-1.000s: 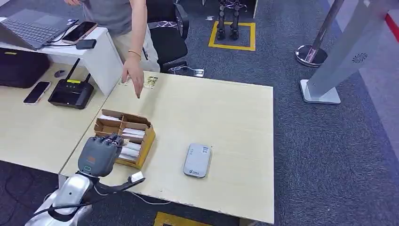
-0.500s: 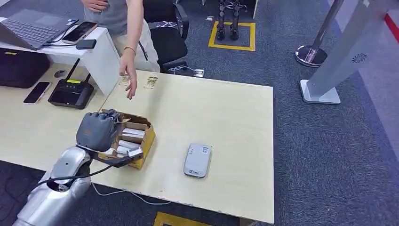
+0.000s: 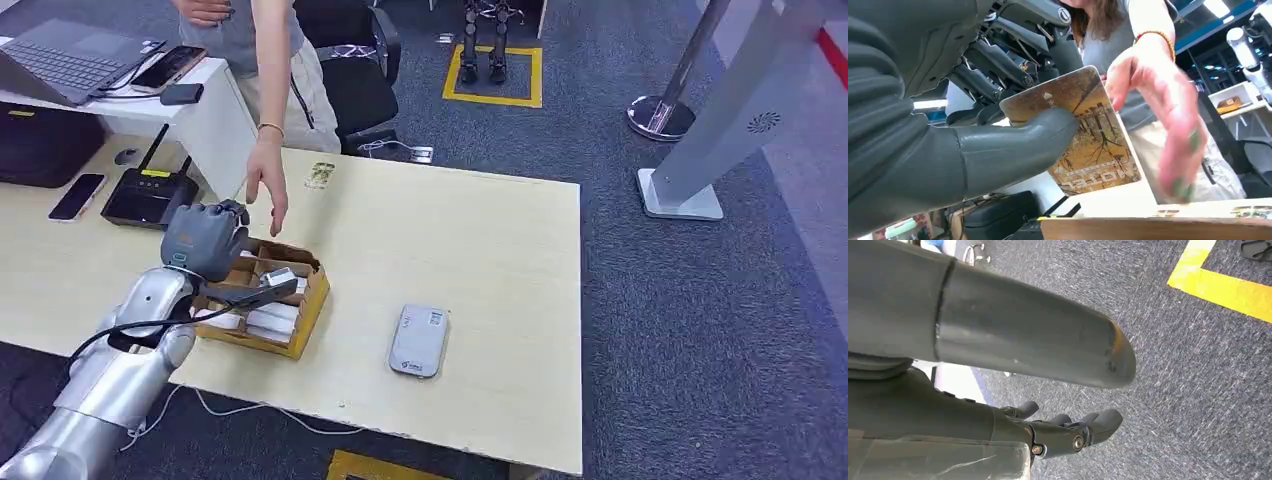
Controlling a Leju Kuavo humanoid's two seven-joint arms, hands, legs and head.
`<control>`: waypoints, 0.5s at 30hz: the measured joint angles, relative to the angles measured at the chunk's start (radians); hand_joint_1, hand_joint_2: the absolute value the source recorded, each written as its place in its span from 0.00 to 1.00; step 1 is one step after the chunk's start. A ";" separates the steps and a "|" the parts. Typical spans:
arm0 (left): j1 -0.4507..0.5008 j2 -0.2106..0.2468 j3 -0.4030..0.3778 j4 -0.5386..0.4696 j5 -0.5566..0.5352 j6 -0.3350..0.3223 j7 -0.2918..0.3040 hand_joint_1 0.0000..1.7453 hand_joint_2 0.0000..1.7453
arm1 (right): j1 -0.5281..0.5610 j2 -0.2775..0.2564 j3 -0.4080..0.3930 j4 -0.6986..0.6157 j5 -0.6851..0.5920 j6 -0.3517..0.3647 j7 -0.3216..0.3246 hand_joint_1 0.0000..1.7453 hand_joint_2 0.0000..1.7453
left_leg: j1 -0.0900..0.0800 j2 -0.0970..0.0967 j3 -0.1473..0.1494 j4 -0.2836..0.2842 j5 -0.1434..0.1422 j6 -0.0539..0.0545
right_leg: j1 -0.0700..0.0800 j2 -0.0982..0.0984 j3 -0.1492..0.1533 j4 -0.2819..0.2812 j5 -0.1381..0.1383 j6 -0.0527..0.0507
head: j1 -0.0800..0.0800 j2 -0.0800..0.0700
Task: Pass the card to the sensor for recognition and then transmit it.
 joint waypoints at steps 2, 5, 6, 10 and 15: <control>-0.011 -0.002 0.000 0.016 -0.003 0.002 0.001 1.00 1.00 | 0.000 0.000 0.000 0.000 0.000 0.000 0.000 0.00 0.00 | 0.000 0.000 0.000 0.000 0.000 0.000 | 0.000 0.000 0.000 0.000 0.000 0.000 | 0.000 0.000; -0.022 -0.002 0.000 0.032 -0.009 0.005 0.001 1.00 1.00 | 0.000 0.002 0.000 0.000 0.003 0.000 0.000 0.00 0.00 | 0.000 0.000 0.000 0.000 0.000 0.000 | 0.000 0.000 0.000 0.000 0.000 0.000 | 0.000 0.000; -0.024 -0.002 0.000 0.034 -0.010 0.006 0.001 1.00 1.00 | 0.000 0.002 0.000 0.000 0.003 0.000 0.000 0.00 0.00 | 0.000 0.000 0.000 0.000 0.000 0.000 | 0.000 0.000 0.000 0.000 0.000 0.000 | 0.000 0.000; -0.028 -0.007 0.000 0.039 -0.010 0.013 0.003 1.00 1.00 | -0.001 0.005 0.000 0.000 0.008 0.000 0.000 0.00 0.00 | 0.000 0.000 0.000 0.000 0.000 0.000 | 0.000 0.000 0.000 0.000 0.000 0.000 | 0.000 0.000; -0.029 -0.007 0.000 0.042 -0.010 0.016 0.003 0.00 1.00 | -0.001 0.006 0.000 0.000 0.008 0.000 0.000 0.00 0.00 | 0.000 0.000 0.000 0.000 0.000 0.000 | 0.000 0.000 0.000 0.000 0.000 0.000 | 0.000 0.000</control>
